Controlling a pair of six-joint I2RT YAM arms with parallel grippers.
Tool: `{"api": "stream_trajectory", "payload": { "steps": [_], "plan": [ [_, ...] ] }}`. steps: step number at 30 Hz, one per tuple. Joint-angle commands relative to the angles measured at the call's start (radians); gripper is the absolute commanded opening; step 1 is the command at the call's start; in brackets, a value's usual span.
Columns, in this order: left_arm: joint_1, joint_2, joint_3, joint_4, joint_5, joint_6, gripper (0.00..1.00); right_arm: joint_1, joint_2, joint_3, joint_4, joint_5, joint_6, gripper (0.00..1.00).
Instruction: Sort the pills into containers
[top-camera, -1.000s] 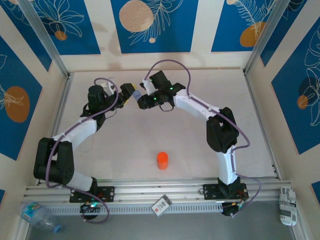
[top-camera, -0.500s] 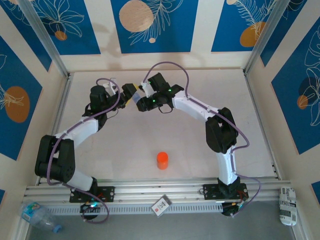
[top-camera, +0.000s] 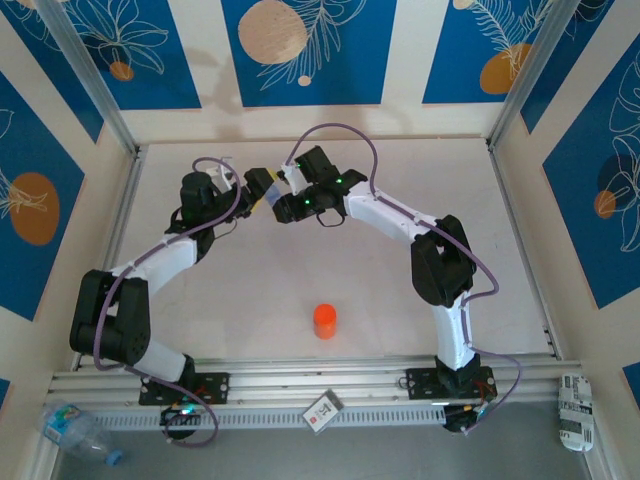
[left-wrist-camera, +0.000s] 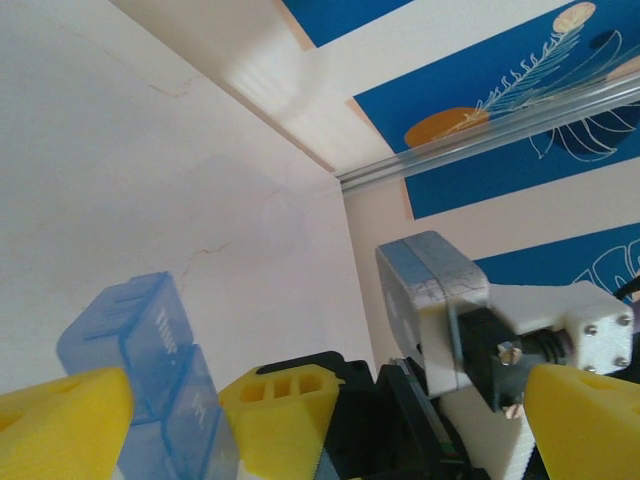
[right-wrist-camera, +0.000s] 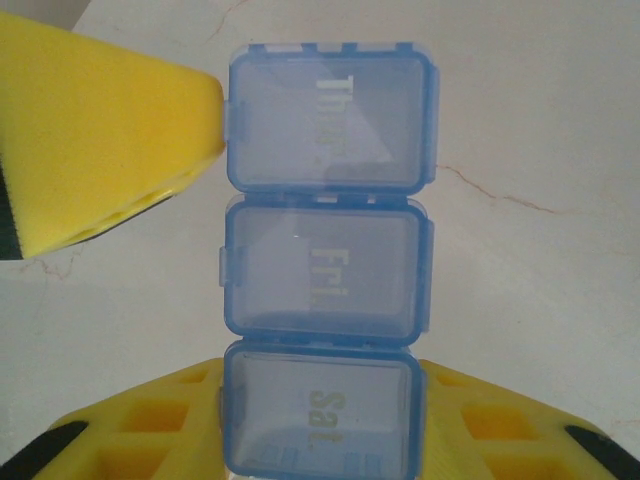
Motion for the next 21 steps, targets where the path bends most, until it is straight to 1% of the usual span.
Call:
{"api": "stream_trajectory", "payload": {
  "steps": [1,11,21],
  "plan": [
    [-0.01,-0.005,-0.015,0.006,-0.013,0.024,1.0,-0.003,-0.045,-0.011,0.014,-0.009,0.019,0.3],
    [-0.01,0.016,-0.005,0.036,-0.011,0.008,1.0,0.006,-0.064,-0.033,0.026,-0.025,0.02,0.3],
    [-0.02,0.019,0.006,0.051,-0.01,-0.005,1.0,0.015,-0.04,-0.031,0.026,-0.024,0.021,0.3]
  ]
}}
